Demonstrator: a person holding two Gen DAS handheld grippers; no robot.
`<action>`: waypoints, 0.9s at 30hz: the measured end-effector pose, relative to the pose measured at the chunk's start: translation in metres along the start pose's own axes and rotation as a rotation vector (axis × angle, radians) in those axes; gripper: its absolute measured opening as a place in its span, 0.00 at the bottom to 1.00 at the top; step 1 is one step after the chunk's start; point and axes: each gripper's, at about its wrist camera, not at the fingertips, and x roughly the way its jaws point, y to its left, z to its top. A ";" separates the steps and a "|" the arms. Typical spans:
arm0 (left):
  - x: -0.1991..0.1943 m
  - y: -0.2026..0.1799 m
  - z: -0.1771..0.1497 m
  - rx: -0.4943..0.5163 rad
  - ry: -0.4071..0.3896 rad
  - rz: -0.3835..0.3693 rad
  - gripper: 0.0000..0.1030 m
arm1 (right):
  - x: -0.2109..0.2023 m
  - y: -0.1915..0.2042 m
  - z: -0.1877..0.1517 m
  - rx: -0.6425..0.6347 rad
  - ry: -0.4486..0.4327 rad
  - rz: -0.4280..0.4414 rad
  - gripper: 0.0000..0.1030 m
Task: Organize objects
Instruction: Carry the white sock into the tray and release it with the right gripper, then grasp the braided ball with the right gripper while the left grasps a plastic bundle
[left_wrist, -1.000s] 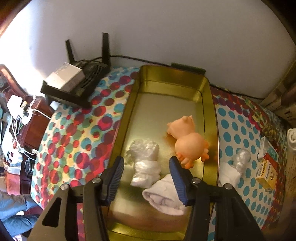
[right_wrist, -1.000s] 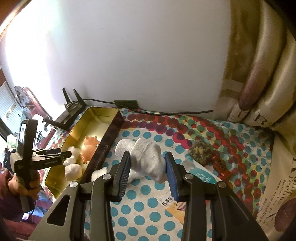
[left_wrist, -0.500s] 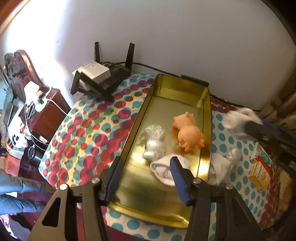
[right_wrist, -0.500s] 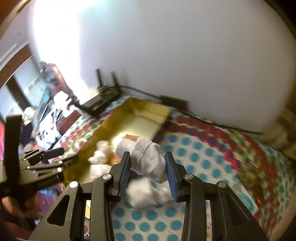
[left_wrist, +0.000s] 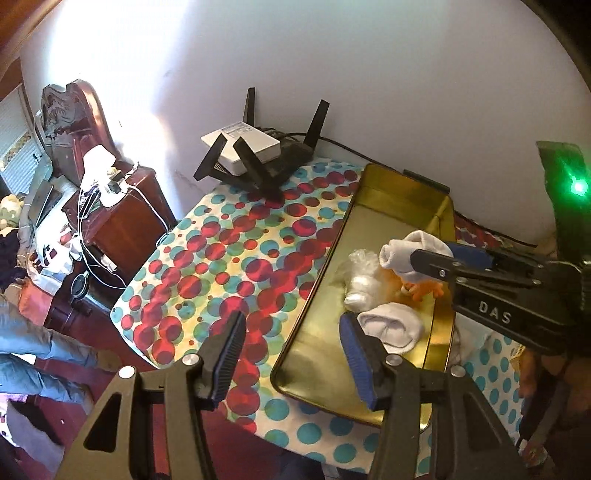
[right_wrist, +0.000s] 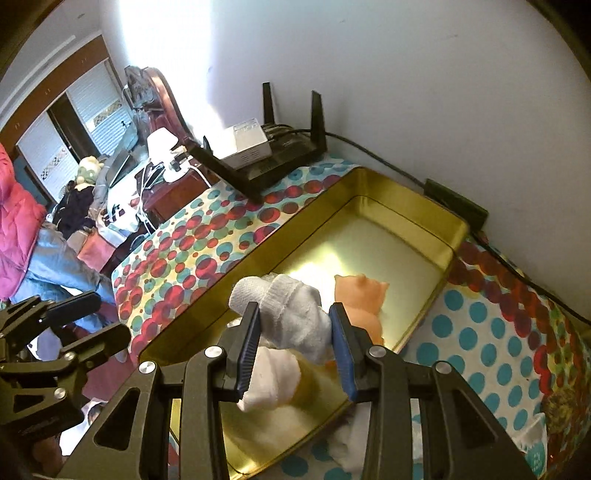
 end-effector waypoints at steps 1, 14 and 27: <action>0.002 0.001 0.000 0.002 0.016 -0.007 0.52 | 0.002 0.001 0.000 -0.003 0.002 -0.006 0.34; 0.016 -0.004 -0.004 0.029 0.086 -0.024 0.53 | 0.019 0.003 -0.001 0.021 0.025 -0.014 0.45; 0.016 -0.079 0.008 0.212 0.041 -0.163 0.53 | -0.080 -0.045 -0.037 0.167 -0.171 -0.176 0.78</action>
